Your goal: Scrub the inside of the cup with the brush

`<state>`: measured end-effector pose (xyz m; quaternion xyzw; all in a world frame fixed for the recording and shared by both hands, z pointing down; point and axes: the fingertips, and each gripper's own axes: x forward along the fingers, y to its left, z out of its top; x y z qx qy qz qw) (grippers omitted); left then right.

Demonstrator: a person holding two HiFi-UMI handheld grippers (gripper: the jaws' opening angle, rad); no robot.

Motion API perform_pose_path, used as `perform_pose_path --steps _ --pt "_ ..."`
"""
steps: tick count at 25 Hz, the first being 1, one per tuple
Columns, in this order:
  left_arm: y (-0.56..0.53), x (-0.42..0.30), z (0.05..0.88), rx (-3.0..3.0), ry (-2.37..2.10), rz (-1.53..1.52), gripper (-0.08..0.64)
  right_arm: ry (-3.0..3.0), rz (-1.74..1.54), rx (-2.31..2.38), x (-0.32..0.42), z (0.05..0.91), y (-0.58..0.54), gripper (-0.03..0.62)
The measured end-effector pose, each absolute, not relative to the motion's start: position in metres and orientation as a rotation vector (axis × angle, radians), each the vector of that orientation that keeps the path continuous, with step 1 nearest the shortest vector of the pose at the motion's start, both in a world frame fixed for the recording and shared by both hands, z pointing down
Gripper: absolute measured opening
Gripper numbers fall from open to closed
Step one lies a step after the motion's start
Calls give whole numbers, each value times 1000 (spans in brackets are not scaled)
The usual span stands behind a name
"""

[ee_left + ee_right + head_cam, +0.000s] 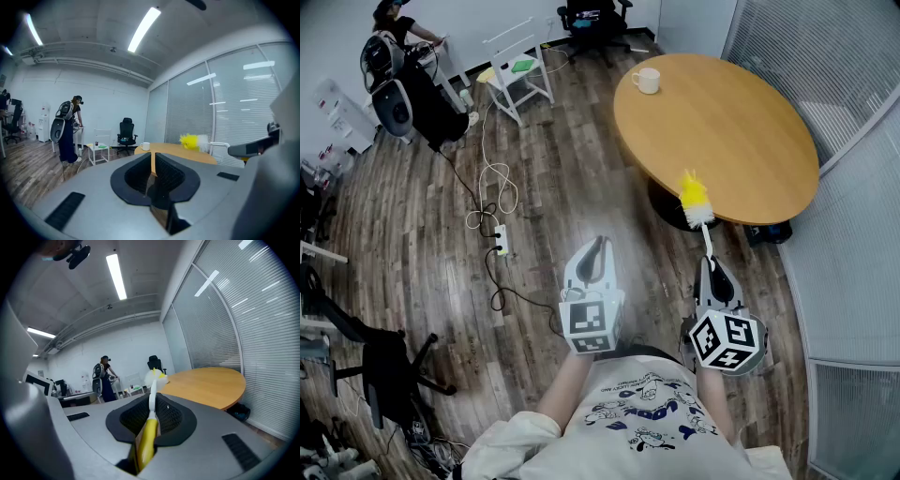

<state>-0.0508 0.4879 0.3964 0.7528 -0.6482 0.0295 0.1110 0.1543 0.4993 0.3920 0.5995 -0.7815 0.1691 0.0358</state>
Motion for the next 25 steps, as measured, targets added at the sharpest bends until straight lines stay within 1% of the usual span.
perform_pose_path --steps 25 --pt "478 -28 398 2180 -1949 97 34 -2436 565 1806 181 399 481 48"
